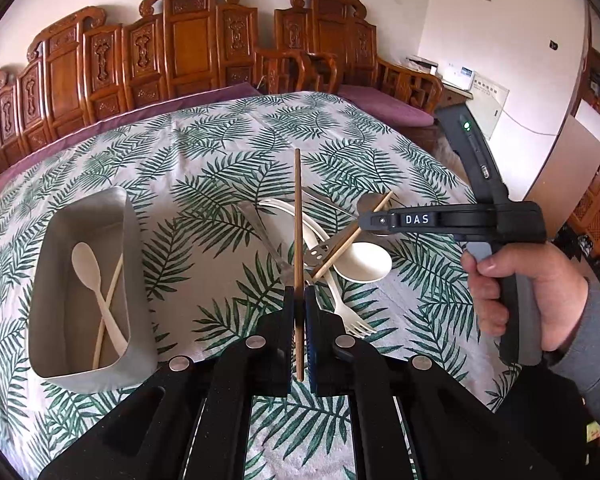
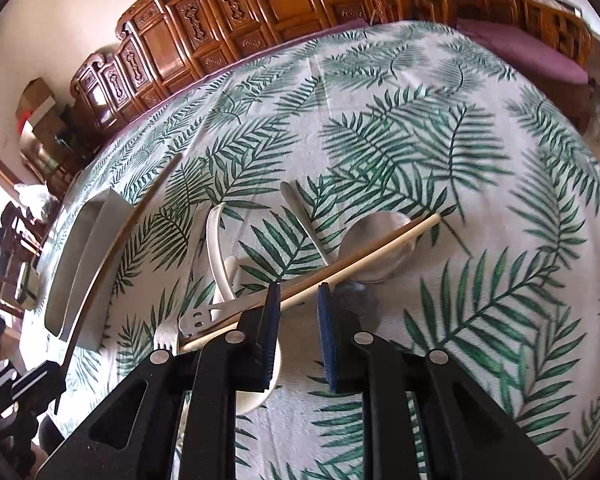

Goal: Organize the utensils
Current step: 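Grasp a wooden chopstick with the right tool while the left tool holds its chopstick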

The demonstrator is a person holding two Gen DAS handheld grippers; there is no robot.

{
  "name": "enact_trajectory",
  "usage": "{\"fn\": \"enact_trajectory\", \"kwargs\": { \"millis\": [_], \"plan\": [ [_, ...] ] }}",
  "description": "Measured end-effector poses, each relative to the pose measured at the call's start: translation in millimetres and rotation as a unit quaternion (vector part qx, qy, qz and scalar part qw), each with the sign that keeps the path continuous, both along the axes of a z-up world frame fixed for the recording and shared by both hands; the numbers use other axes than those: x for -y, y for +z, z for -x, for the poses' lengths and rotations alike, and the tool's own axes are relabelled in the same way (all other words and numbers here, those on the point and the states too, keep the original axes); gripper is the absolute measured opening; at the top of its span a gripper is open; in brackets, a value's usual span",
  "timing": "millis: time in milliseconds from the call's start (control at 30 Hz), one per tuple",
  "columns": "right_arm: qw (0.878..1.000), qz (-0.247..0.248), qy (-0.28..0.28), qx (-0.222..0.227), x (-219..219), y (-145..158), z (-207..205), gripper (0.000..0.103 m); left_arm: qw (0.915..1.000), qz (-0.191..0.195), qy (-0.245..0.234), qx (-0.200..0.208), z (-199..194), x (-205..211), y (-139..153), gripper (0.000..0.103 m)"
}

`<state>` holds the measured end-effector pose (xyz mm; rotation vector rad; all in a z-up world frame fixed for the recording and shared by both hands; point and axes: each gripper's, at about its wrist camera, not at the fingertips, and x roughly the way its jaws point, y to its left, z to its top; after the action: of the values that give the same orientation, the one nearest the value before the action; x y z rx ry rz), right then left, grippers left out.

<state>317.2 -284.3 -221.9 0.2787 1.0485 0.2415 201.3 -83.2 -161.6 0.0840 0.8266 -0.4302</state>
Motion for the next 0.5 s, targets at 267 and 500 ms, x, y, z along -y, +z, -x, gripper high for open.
{"fn": "enact_trajectory", "kwargs": {
  "millis": [267, 500],
  "plan": [
    [0.999, -0.023, -0.024, -0.019, 0.3, -8.5, -6.3, 0.025, 1.0000, 0.006, 0.004, 0.001, 0.0, -7.6, 1.7, 0.004],
    [0.997, -0.055, -0.052, -0.033, 7.0, -14.5, -17.7, 0.030, 0.9999, 0.009, 0.005, 0.002, 0.2, -12.5, 0.7, 0.004]
  ]
}}
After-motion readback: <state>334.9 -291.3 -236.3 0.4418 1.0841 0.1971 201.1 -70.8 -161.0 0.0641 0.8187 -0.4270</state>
